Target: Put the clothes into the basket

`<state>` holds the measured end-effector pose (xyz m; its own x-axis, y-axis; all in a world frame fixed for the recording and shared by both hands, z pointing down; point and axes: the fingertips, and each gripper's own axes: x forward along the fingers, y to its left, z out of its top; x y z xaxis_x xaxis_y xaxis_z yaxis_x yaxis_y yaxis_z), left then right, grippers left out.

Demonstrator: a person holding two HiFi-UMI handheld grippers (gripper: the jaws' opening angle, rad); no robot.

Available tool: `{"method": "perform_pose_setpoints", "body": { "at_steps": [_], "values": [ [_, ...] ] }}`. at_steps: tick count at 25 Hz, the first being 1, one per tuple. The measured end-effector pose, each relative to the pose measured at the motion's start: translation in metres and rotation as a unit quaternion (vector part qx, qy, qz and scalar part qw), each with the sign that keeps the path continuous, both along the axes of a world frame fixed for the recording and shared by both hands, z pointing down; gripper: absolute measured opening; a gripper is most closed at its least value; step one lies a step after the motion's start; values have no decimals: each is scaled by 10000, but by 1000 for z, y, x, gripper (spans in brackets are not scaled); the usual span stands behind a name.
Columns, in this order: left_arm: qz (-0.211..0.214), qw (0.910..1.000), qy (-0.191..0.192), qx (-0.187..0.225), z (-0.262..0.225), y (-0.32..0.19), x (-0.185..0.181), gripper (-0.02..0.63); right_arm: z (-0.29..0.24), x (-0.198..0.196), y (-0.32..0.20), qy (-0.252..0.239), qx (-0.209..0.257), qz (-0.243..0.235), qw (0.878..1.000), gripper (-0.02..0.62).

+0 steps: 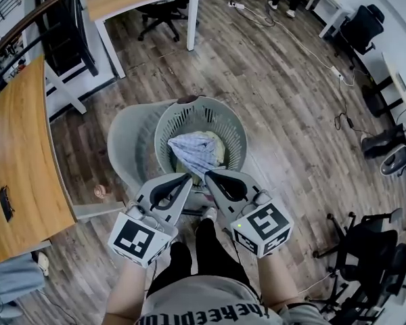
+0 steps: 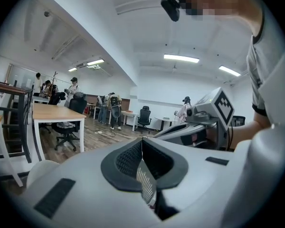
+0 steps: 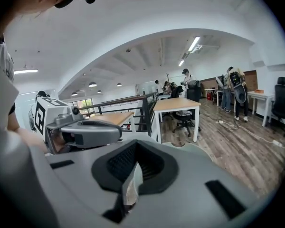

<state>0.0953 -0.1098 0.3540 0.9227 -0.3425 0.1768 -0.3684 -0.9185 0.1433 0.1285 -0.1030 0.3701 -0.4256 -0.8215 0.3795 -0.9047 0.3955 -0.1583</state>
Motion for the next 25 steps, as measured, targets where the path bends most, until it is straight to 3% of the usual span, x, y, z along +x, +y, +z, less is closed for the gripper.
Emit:
{"method": "perform_pose_setpoints", "body": {
  "at_steps": [13, 25],
  "values": [
    [482, 9980, 186, 372, -39, 30, -5, 15, -59, -20, 36, 126, 826, 326, 9960, 9],
    [765, 9949, 253, 605, -58, 63, -14, 15, -88, -34, 71, 162, 1288, 544, 9900, 9]
  ]
}}
